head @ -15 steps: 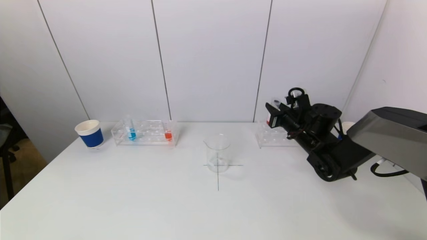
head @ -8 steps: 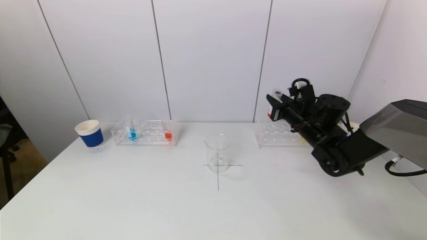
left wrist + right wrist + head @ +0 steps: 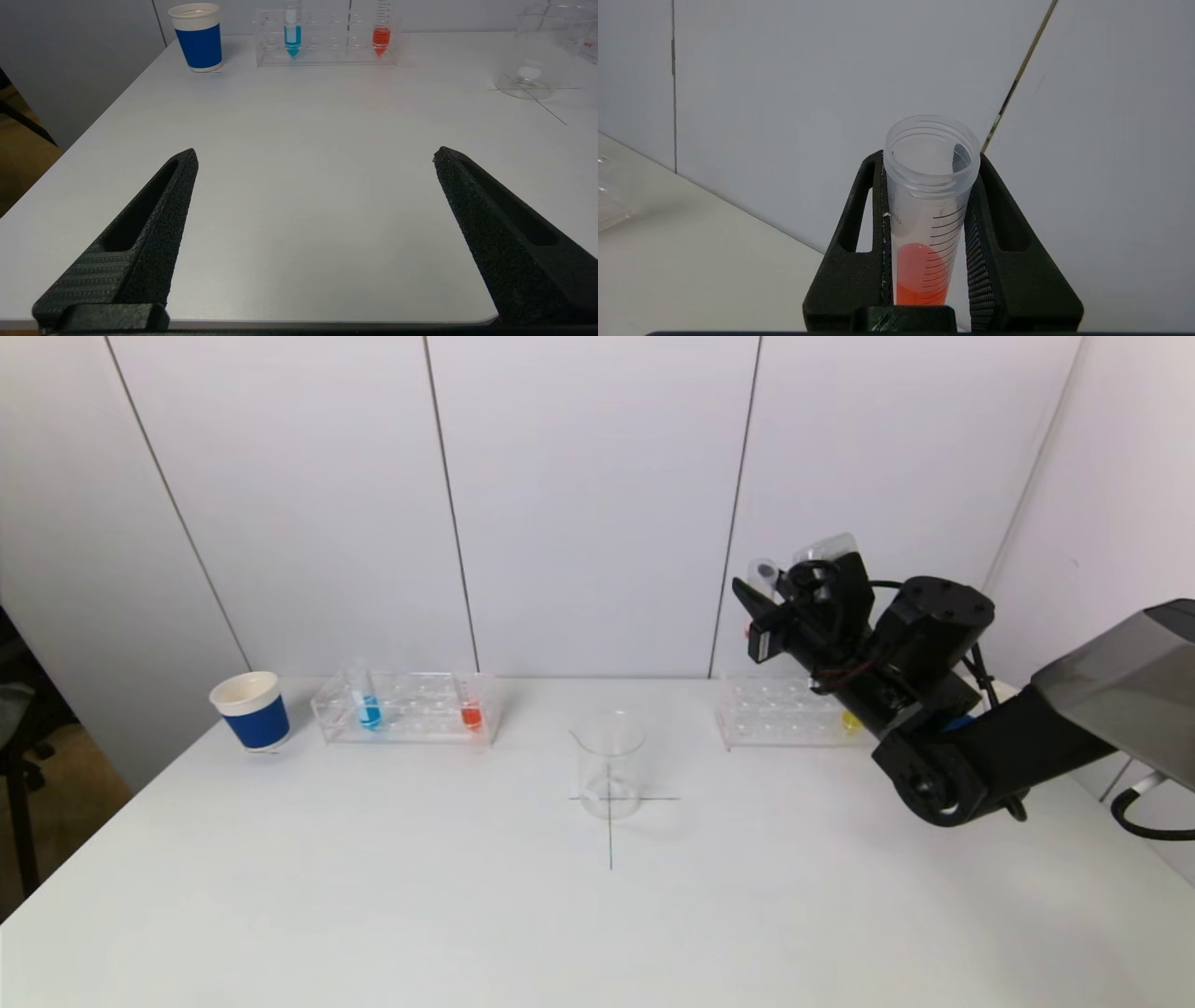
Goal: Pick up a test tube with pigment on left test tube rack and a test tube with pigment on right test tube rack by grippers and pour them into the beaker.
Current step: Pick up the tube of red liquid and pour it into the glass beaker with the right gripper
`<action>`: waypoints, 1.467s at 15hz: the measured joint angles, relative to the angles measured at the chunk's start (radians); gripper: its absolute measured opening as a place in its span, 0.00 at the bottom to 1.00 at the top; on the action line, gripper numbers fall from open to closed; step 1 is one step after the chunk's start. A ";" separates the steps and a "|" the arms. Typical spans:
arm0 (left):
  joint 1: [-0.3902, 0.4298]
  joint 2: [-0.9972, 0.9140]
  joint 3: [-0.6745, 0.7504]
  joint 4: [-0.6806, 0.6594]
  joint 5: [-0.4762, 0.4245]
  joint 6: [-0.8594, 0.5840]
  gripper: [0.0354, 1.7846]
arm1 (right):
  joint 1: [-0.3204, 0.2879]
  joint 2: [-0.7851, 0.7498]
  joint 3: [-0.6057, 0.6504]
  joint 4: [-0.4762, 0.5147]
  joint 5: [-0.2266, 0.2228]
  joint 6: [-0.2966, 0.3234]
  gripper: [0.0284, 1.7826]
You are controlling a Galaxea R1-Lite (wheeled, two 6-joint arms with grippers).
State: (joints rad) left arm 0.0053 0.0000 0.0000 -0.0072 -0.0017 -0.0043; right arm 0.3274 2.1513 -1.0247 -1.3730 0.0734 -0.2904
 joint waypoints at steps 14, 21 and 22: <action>0.000 0.000 0.000 0.000 0.000 0.000 0.99 | 0.070 -0.077 -0.015 0.060 0.051 -0.311 0.27; 0.000 0.000 0.000 0.000 0.000 0.000 0.99 | 0.135 -0.084 -0.017 0.085 0.107 -0.416 0.27; 0.000 0.000 0.000 0.000 0.000 0.000 0.99 | 0.137 -0.083 -0.018 0.087 0.116 -0.433 0.27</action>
State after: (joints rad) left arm 0.0057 0.0000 0.0000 -0.0072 -0.0013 -0.0047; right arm 0.4647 2.0687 -1.0426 -1.2864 0.1896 -0.7230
